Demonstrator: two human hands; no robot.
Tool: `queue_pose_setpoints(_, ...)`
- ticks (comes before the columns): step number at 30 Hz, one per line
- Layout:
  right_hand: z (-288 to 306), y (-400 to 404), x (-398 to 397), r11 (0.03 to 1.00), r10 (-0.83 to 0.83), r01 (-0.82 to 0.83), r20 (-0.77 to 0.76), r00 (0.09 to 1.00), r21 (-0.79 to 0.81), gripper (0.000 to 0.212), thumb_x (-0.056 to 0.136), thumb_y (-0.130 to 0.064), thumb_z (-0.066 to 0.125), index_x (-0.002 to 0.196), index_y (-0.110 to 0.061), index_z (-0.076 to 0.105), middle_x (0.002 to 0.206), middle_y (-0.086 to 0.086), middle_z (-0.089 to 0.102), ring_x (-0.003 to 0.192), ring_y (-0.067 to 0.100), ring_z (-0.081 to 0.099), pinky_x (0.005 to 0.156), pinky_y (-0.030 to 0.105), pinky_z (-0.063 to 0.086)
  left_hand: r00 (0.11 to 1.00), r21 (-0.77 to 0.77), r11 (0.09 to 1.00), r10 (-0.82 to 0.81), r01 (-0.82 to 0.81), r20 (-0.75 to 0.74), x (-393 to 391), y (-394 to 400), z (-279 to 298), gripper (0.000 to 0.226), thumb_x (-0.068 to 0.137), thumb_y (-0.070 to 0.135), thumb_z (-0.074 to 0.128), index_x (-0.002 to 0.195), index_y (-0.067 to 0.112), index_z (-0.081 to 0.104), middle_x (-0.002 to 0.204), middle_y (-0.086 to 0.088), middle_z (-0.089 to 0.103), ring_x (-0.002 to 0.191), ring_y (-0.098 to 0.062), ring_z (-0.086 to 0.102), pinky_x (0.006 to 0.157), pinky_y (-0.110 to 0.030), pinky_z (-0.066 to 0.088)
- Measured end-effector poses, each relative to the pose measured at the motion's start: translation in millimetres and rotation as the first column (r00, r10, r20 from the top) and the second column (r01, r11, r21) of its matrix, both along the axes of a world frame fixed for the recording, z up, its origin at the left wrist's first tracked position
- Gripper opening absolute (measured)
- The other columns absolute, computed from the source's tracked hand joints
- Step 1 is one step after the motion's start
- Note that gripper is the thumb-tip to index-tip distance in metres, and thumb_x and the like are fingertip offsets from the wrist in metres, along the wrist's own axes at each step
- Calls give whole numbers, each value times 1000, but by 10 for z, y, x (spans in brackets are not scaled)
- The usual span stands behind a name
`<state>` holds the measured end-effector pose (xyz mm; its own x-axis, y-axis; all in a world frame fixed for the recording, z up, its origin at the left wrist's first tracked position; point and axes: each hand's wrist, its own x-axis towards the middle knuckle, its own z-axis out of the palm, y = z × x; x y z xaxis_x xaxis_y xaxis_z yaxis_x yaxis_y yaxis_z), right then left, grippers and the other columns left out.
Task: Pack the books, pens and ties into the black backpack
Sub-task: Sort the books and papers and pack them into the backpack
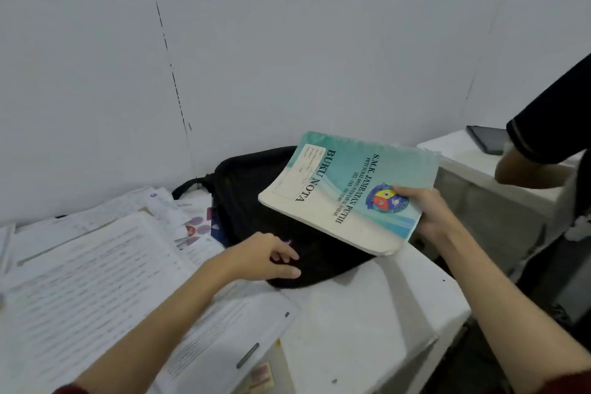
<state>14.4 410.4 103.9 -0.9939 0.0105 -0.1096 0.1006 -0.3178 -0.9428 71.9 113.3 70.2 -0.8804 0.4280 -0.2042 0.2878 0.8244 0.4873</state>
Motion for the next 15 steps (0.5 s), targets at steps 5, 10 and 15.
queue_pose_setpoints(5, -106, 293, -255, 998, 57, -54, 74, 996, -40, 14, 89, -5, 54, 101, -2, 61, 81, 11, 73, 73, 25, 69, 76, 40, 57, 956, 240, 949, 245, -203, -160, -51, 40, -564, 38, 83, 33, 69, 120, 31, 62, 105, 13, 54, 102, -5, 51, 94, -27, 43)
queue_pose_setpoints(10, -146, 346, -483, 976, 218, -213, 169, 961, -49, 42, 75, -14, 62, 114, 0, 59, 96, 18, 70, 74, 29, 70, 67, 39, 59, 680, 636, 433, 705, -638, 202, -295, -61, -466, 8, 90, 18, 63, 86, 16, 70, 84, -2, 67, 80, -15, 62, 63, -23, 47)
queue_pose_setpoints(15, -150, 293, -699, 898, 430, -440, 232, 873, -11, 83, 24, -21, 95, 99, 0, 63, 89, 20, 71, 70, 32, 70, 58, 38, 59, 419, 651, -382, 532, -656, 735, -604, -312, -2, 15, 97, 1, 42, 91, 6, 54, 82, -6, 56, 67, -14, 52, 36, -17, 47)
